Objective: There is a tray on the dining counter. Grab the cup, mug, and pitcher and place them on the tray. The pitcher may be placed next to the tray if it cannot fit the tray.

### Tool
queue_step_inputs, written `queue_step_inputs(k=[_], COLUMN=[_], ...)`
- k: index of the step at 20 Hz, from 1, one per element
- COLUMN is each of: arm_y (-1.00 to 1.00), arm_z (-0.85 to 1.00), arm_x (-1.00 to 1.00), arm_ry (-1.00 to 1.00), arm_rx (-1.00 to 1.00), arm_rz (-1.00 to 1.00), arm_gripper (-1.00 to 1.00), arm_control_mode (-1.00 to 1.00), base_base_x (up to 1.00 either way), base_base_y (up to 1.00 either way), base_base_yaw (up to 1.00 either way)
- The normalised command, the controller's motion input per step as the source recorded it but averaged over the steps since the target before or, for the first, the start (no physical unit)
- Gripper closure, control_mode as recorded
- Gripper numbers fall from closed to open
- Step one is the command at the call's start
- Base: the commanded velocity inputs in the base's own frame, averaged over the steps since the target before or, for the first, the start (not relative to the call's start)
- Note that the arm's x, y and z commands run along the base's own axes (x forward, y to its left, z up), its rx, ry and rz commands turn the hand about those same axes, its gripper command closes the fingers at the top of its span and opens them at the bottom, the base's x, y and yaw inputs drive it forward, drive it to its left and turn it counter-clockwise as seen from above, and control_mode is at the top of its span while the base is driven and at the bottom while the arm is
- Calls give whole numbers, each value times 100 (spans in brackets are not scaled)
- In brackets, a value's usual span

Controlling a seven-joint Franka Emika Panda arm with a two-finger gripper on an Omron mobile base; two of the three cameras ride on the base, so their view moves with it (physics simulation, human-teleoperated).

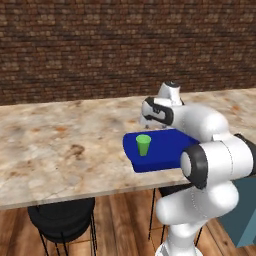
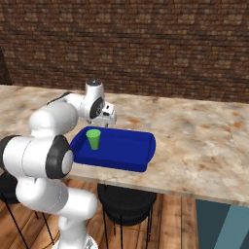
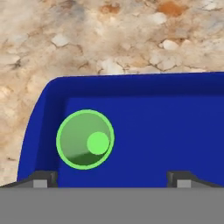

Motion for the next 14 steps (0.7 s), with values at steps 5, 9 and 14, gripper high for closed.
queue_step_inputs(k=[5, 9, 14], arm_y=[-23, -21, -11], arm_z=[31, 28, 11], arm_x=[-70, -84, -86], arm_ry=[0, 0, -1], arm_rx=[0, 0, -6], arm_rz=[1, 0, 0], arm_gripper=[-100, -100, -100], arm_control_mode=[-100, -100, -100], base_base_x=[0, 0, 0], base_base_y=[0, 0, 0], base_base_yaw=[0, 0, 0])
